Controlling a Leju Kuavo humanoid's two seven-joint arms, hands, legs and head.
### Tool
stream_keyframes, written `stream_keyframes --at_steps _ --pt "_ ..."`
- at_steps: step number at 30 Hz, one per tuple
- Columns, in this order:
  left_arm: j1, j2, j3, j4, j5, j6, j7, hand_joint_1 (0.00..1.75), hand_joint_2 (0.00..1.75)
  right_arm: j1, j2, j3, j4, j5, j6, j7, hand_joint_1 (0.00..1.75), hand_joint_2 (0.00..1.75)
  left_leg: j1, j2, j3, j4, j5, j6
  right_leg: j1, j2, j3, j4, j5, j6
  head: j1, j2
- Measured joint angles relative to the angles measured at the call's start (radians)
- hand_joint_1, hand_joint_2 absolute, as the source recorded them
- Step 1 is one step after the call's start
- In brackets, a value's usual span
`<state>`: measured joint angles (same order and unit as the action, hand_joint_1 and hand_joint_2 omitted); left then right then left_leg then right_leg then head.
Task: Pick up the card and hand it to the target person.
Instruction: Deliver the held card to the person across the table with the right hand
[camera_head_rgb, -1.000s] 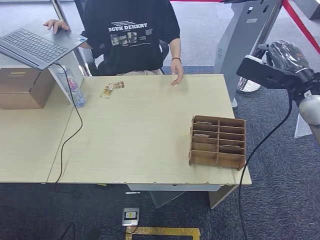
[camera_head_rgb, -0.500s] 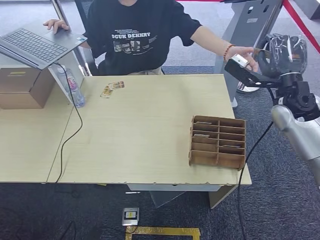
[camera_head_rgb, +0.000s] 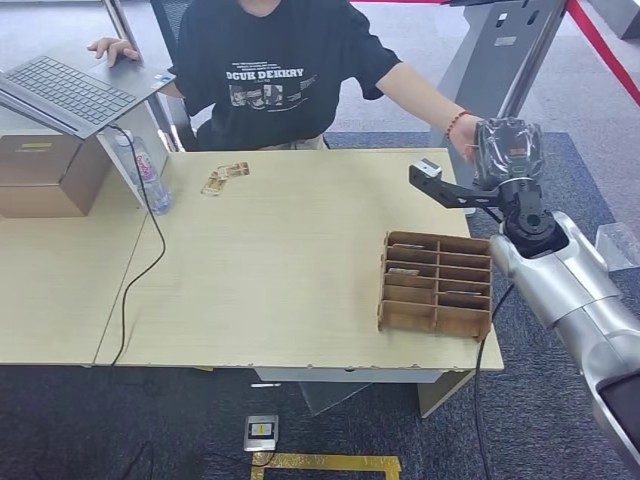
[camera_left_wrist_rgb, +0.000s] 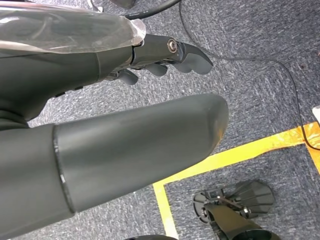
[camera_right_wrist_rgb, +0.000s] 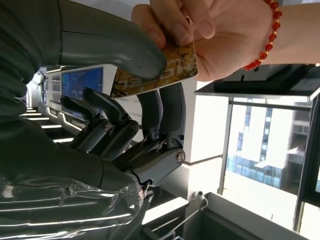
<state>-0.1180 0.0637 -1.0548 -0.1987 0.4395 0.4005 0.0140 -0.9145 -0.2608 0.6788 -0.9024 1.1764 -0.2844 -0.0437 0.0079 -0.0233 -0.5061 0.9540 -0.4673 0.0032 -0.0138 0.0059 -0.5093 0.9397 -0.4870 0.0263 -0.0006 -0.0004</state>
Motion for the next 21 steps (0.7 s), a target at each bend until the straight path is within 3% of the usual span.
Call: stream_keyframes --at_steps 1,3,4,5,10,15,21 --pt "0.000 0.000 0.000 0.000 0.000 0.000 0.000 0.00 0.00 0.001 0.003 0.001 0.007 -0.008 0.016 -0.005 1.24 1.75 0.000 0.000 0.000 0.000 0.000 0.000 0.000 0.000 0.000 0.000 0.000 0.000 0.000 0.000" --pt "0.000 0.000 0.000 0.000 0.000 0.000 0.000 0.00 0.00 0.004 0.008 0.000 0.015 -0.030 0.056 -0.017 0.44 1.75 0.000 0.000 0.000 0.000 0.000 0.000 0.000 0.000 0.000 0.000 0.000 0.000 0.000 0.000" --pt "0.001 0.000 0.000 0.000 0.001 -0.001 0.000 0.00 0.00 0.007 0.009 0.000 0.017 -0.041 0.081 -0.023 0.15 1.75 0.000 0.000 0.000 0.000 0.000 0.000 0.000 0.000 0.000 0.000 0.000 0.000 0.000 0.000" --pt "0.001 0.000 0.000 0.000 0.001 -0.001 0.000 0.00 0.00 0.010 0.010 -0.002 0.018 -0.051 0.110 -0.028 0.00 1.75 0.000 0.000 0.000 0.000 0.000 0.000 0.000 0.000 0.000 0.000 0.000 0.000 0.000 0.000" --pt "0.003 0.000 0.000 0.000 0.005 -0.003 0.000 0.00 0.00 0.037 0.010 -0.017 0.010 -0.114 0.213 -0.051 0.00 1.75 0.000 0.000 0.001 0.000 0.000 0.000 0.000 0.001 0.000 0.000 0.000 0.000 0.000 0.000" --pt "0.005 0.001 0.000 0.000 0.010 -0.003 0.000 0.00 0.00 0.059 0.005 -0.039 -0.030 -0.164 0.257 -0.059 0.00 1.75 0.000 0.001 0.001 0.000 0.000 0.000 0.000 0.002 -0.001 0.000 0.000 0.000 0.000 0.000" --pt "0.010 0.005 0.000 0.000 0.018 -0.003 0.000 0.00 0.00 0.145 -0.038 -0.106 -0.211 -0.255 0.311 -0.024 0.00 1.75 0.000 0.001 0.001 0.000 0.000 0.000 0.000 0.002 -0.001 0.000 0.000 0.000 0.000 0.000"
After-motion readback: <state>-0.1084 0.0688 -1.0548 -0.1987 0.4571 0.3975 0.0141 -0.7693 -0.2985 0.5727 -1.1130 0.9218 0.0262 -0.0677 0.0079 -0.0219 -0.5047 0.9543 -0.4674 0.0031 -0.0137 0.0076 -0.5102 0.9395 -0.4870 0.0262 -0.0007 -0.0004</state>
